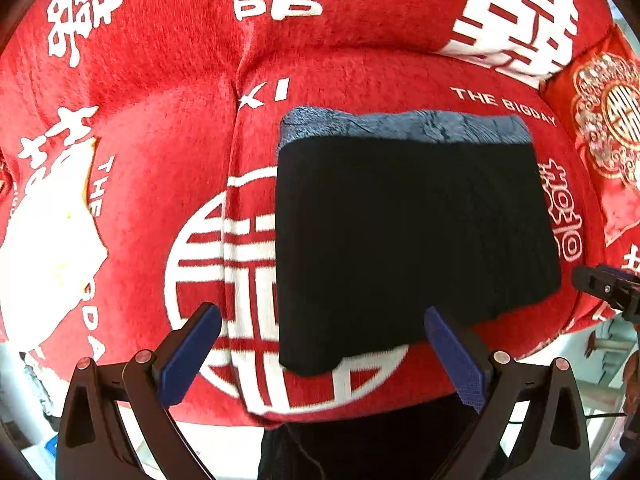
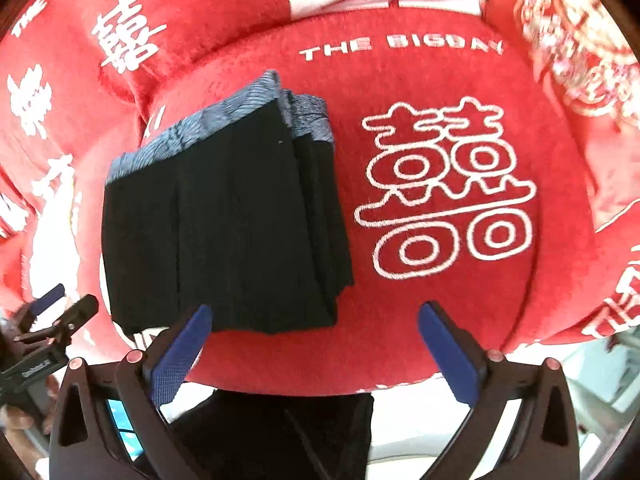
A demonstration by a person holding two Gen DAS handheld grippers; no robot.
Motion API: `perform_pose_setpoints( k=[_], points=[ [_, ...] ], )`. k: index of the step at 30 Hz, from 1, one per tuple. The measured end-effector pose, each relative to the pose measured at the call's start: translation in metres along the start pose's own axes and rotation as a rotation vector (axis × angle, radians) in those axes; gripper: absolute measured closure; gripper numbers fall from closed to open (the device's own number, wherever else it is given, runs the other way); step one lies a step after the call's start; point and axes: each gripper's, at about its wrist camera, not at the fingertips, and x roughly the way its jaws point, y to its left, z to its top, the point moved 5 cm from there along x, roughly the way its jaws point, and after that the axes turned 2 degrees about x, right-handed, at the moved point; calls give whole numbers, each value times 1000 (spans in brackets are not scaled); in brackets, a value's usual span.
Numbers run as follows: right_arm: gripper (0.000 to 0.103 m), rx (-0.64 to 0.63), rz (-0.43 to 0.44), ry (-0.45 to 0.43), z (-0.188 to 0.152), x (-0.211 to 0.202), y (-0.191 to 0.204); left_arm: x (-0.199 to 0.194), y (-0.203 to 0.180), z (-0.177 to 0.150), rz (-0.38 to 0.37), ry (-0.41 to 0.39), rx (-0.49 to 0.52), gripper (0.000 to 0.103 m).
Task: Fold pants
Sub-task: 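Release the folded trousers and withdraw both tools above them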
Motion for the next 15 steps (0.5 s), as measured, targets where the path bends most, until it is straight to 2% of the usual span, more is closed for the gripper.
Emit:
perform_pose_setpoints(
  k=[5, 10, 15],
  points=[
    [0, -43, -82, -48, -10, -28, 22, -22, -8, -4, 56, -23, 0, 1],
    [0, -46, -63, -66, -17, -51, 45, -45, -8, -5, 93, -46, -15, 1],
    [0, -50, -87, -69, -23, -62, 59, -63, -7, -7, 108, -59, -36, 1]
  ],
)
